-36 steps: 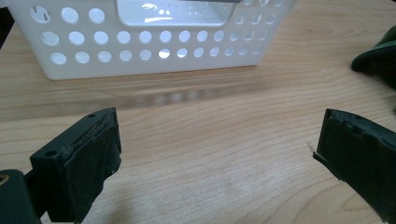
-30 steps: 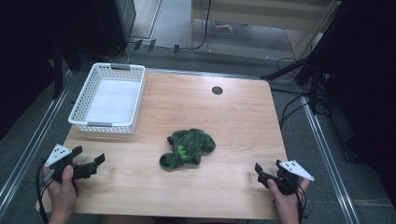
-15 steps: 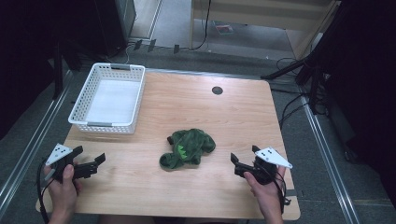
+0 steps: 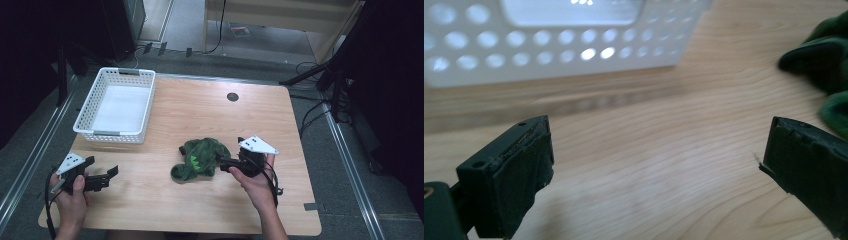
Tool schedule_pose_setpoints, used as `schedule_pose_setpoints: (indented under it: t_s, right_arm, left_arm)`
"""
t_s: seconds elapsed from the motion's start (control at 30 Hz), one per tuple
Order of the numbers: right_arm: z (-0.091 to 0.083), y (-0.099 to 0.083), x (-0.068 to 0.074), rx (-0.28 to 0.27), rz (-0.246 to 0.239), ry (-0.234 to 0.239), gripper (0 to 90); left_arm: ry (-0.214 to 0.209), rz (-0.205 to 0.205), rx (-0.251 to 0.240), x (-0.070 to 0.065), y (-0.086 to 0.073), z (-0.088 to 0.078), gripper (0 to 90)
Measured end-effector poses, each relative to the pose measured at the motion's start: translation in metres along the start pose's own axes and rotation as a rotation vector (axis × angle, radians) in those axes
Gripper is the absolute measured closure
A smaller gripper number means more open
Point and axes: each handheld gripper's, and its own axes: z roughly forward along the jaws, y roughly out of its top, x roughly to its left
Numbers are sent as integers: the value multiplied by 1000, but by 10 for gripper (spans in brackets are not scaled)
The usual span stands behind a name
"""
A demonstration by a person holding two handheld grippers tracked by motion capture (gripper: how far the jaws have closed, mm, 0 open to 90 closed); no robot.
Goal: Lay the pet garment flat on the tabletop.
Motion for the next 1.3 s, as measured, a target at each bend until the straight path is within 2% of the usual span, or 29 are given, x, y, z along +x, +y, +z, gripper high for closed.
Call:
schedule_pose_setpoints:
  t_s: [0.17, 0.3, 0.4, 0.43, 0.5, 0.53, 0.57, 0.6, 0.63, 0.7, 0.73, 0.77, 0.8, 0.9, 0.93, 0.97, 1.0, 1.07, 1.1, 1.13, 1.17, 1.2, 1.23, 1.3]
  right_arm:
    - [14, 17, 2, 15, -8, 23, 132]
    - [17, 22, 2, 11, -9, 40, 135]
    - [18, 21, 3, 15, -13, 57, 149]
    - [19, 19, 4, 22, -21, 63, 158]
    - [18, 16, 6, 25, -11, 81, 177]
    - [18, 15, 6, 25, -6, 86, 185]
    - [18, 13, 7, 27, -4, 99, 203]
    - [18, 11, 8, 28, 4, 110, 218]
    - [18, 11, 8, 28, 4, 110, 218]
    - [21, 7, 15, 35, 12, 151, 229]
    - [22, 5, 18, 45, 6, 162, 229]
    - [27, 0, 29, 73, -24, 172, 230]
    - [27, 0, 29, 73, -24, 172, 230]
    - [32, -3, 42, 98, -52, 197, 230]
    - [36, -5, 49, 104, -62, 199, 265]
    - [36, -5, 49, 104, -62, 199, 265]
    - [37, -6, 51, 111, -65, 189, 319]
    - [42, -10, 55, 147, -68, 142, 506]
    - [47, -14, 54, 175, -58, 140, 705]
    - [47, -16, 52, 167, -48, 149, 792]
    - [47, -16, 52, 167, -48, 149, 792]
    - [48, -16, 51, 164, -36, 163, 841]
    - [48, -12, 49, 148, -33, 150, 898]
    - [48, -2, 45, 120, -35, 136, 900]
  left_arm:
    - [-58, 58, -13, -33, 15, 11, 1]
    - [-115, 84, -11, -57, 29, 30, 2]
    - [-211, 99, 6, -77, 35, 46, 2]
    - [-225, 104, 12, -83, 34, 50, 12]
    - [-235, 99, 40, -97, 29, 61, 154]
    - [-262, 86, 54, -102, 27, 64, 147]
    - [-334, 66, 71, -110, 24, 69, 131]
    - [-334, 66, 71, -110, 24, 69, 125]
    - [-338, 81, 78, -116, 23, 70, 125]
    - [-345, 113, 94, -127, 22, 73, 119]
    - [-342, 128, 103, -131, 21, 76, 120]
    - [-331, 138, 116, -135, 20, 78, 141]
    - [-327, 149, 128, -139, 18, 81, 141]
    - [-322, 179, 175, -148, 13, 89, 152]
    - [-320, 188, 187, -151, 11, 90, 214]
    - [-310, 201, 196, -153, 10, 92, 214]
    - [-298, 211, 203, -155, 10, 92, 268]
    - [-282, 209, 207, -155, 10, 93, 371]
    - [-285, 207, 215, -154, 10, 94, 466]
    - [-283, 208, 217, -154, 10, 94, 525]
    - [-279, 212, 215, -155, 10, 93, 525]
    - [-284, 217, 218, -155, 9, 93, 606]
    - [-286, 226, 217, -156, 9, 92, 743]
    - [-307, 231, 219, -156, 9, 91, 815]
